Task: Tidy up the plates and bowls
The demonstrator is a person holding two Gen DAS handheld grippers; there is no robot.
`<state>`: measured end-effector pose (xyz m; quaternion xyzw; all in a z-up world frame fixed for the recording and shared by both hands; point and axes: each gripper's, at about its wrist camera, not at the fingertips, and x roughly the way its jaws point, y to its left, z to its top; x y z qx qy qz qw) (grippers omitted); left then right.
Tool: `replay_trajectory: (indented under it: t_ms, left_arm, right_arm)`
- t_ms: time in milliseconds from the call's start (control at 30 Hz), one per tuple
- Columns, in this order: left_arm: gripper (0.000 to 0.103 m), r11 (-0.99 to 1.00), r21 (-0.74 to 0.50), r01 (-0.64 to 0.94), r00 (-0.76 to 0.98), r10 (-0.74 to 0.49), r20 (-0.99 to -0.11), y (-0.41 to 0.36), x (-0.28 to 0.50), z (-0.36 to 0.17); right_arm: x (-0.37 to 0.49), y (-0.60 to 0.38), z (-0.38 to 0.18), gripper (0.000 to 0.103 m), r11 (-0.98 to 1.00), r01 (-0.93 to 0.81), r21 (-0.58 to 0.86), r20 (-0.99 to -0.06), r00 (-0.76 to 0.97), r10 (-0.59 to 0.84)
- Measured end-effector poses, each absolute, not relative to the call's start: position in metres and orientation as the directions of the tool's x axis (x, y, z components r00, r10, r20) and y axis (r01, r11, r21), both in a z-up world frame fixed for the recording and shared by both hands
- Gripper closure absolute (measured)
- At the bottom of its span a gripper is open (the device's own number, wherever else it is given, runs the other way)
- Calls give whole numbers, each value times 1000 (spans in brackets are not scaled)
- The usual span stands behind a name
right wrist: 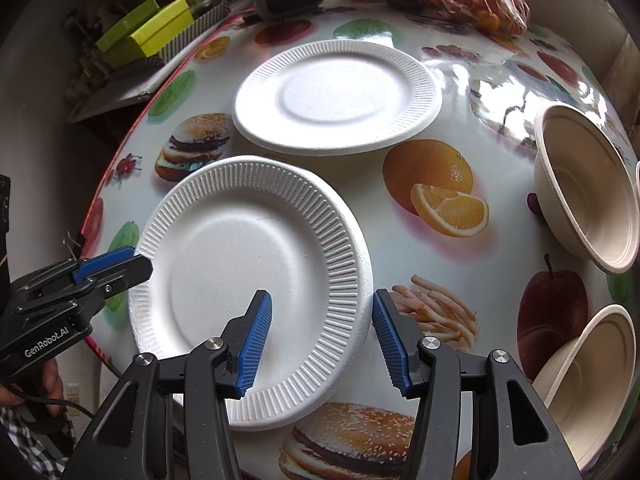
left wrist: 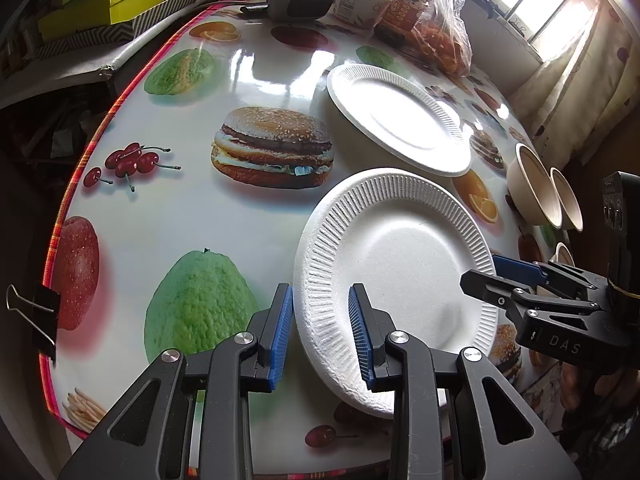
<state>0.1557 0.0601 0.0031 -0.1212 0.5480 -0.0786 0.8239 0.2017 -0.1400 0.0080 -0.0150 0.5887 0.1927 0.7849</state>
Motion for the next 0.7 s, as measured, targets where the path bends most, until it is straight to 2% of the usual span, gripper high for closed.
replay_trajectory:
  t_ms: [133,300,700]
  left_arm:
    - [73,960,-281,-4,389,-258,-884,60,157,3]
    - [68,957,-290,-2,401,-265,-877,63,157,6]
    - [68,954,-300,-1,438,-269,-858,76,172,28]
  right_arm:
    - [202,-140,9,48,923,-322,210,-928,233,292]
    - [201,-143,10,48,924,-322,205,-927,239,289]
    - [212,-162,35,48,929,-294,225,-904,293,312]
